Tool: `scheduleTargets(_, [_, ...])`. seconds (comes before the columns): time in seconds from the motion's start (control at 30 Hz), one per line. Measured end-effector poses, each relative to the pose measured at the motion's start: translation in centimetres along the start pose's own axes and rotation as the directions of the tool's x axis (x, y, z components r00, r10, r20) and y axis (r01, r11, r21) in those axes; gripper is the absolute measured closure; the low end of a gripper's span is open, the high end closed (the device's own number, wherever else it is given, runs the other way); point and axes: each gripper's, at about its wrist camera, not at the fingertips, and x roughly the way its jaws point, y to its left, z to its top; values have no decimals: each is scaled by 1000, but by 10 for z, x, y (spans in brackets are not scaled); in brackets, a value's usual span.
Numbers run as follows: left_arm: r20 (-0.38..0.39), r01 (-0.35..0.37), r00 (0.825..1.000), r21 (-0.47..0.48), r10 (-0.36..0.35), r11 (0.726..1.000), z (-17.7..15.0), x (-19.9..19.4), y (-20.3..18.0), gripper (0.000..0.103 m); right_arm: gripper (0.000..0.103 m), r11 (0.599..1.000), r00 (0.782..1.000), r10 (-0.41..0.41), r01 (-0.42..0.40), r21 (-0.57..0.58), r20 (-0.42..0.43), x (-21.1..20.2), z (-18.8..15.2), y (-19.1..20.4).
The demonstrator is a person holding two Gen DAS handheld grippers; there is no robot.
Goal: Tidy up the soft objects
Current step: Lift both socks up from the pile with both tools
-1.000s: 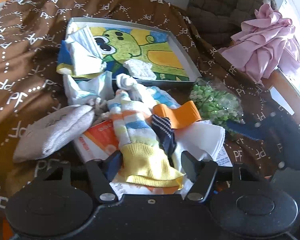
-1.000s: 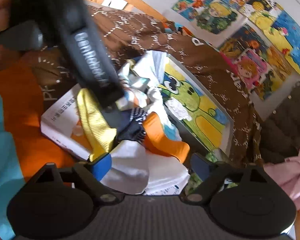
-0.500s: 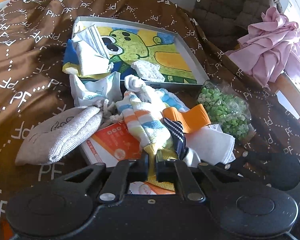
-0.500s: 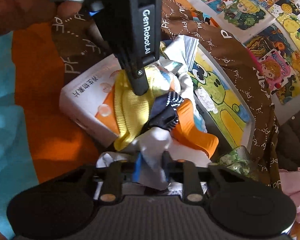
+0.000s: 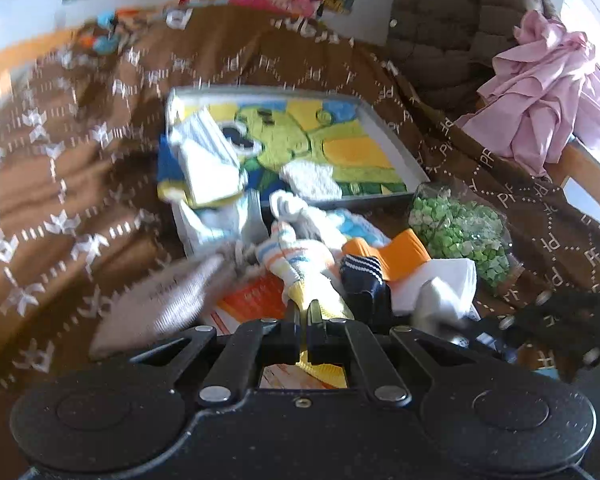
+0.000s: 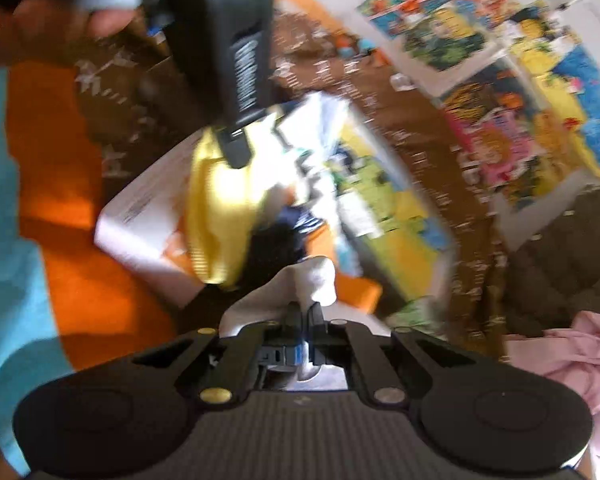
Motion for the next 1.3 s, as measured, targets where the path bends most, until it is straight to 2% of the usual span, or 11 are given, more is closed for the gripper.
scheduleTargets(0.23, [145, -66, 988, 100, 51, 993, 0, -28, -8, 102, 100, 989, 988, -104, 91, 114, 113, -27, 12, -21])
scheduleTargets(0.43, [208, -86, 976, 88, 66, 992, 6, -43, -3, 102, 100, 969, 967, -179, 141, 204, 183, -43, 15, -42])
scheduleTargets(0.6, [266, -85, 962, 78, 61, 993, 11, -52, -2, 102, 100, 964, 960, -194, 148, 221, 204, -47, 14, -49])
scheduleTargets(0.83, [137, -41, 990, 94, 28, 995, 6, -29, -4, 99, 100, 971, 964, -170, 129, 200, 206, -45, 15, -47])
scheduleTargets(0.97, [52, -26, 998, 29, 25, 999, 4, -13, 7, 86, 100, 974, 967, -162, 123, 192, 197, -42, 15, -45])
scheduleTargets(1.03, [29, -23, 999, -1, 23, 1000, 3, -6, 12, 83, 100, 974, 967, -160, 122, 192, 196, -41, 16, -45])
scheduleTargets(1.07, [18, -19, 1000, -8, 19, 1000, 4, -3, 13, 74, 100, 974, 968, -159, 121, 192, 196, -41, 15, -44])
scheduleTargets(1.1, [10, -16, 1000, -15, 16, 1000, 4, 0, 14, 70, 100, 974, 968, -158, 120, 191, 195, -41, 15, -44])
scheduleTargets(1.13, [5, -19, 1000, -19, 19, 1000, 4, 2, 15, 65, 100, 975, 968, -157, 119, 190, 194, -40, 16, -45])
scheduleTargets(1.3, [-9, -44, 999, 20, 44, 999, 2, 8, 11, 54, 100, 976, 969, -150, 113, 186, 195, -40, 16, -44])
